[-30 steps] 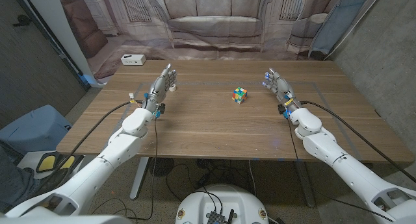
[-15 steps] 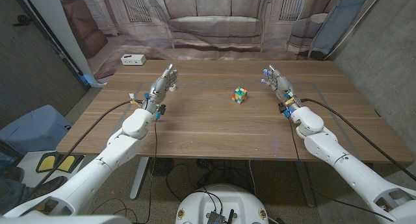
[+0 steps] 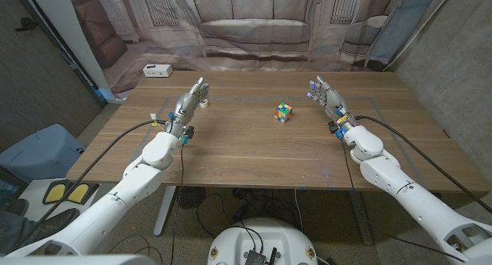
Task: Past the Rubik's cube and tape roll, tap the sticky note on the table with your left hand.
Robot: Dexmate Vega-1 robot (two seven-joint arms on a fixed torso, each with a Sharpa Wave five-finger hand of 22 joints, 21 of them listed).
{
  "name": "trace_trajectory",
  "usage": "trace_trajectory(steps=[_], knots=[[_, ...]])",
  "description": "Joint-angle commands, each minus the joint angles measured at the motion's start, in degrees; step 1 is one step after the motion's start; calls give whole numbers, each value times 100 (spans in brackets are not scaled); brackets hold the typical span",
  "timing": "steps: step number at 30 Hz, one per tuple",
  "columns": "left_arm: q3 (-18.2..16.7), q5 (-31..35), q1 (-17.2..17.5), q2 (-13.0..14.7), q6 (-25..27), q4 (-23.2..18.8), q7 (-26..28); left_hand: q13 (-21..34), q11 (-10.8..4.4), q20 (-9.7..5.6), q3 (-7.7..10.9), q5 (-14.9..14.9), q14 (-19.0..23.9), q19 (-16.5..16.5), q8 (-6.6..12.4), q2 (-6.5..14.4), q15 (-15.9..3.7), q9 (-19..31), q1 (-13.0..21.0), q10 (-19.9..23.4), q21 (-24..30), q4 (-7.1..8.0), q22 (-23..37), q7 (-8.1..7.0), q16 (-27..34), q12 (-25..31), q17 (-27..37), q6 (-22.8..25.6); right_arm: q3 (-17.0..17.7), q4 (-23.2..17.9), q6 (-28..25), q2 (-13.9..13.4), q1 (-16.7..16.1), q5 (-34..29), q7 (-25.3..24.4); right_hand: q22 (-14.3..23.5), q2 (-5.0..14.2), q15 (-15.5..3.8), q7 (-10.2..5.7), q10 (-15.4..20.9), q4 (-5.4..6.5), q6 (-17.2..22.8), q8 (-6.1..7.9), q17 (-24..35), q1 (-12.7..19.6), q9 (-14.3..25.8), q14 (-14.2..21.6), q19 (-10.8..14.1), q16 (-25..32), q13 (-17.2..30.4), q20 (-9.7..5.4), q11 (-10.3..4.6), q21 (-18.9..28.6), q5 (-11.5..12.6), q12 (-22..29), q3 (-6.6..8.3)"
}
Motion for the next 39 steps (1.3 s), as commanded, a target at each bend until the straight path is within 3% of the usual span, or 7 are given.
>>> trace_trajectory(steps=[1, 39], knots=[[-189, 228, 339, 173, -22, -357, 276, 16, -12, 9, 11, -17, 58, 60, 42, -19, -17, 29, 47, 50, -6, -41, 18, 3, 19, 40, 9, 40, -73, -122, -127, 27, 5, -86, -95, 16, -34, -3, 36, 46, -2, 15, -1, 30, -5, 30, 3, 19, 16, 16, 16, 6, 16, 28, 35, -13], [-843, 135, 1131, 323, -384, -584, 471, 11, -23, 88, 13, -20, 354, 400, 32, -6, -37, 34, 94, 292, -42, -111, 20, 5, 13, 55, 10, 273, -65, -300, -212, 29, -130, -163, -324, 16, -6, 8, 46, 115, -11, 61, 11, 26, -7, 29, 55, 50, 45, 16, 29, 26, 42, 41, 69, -17]])
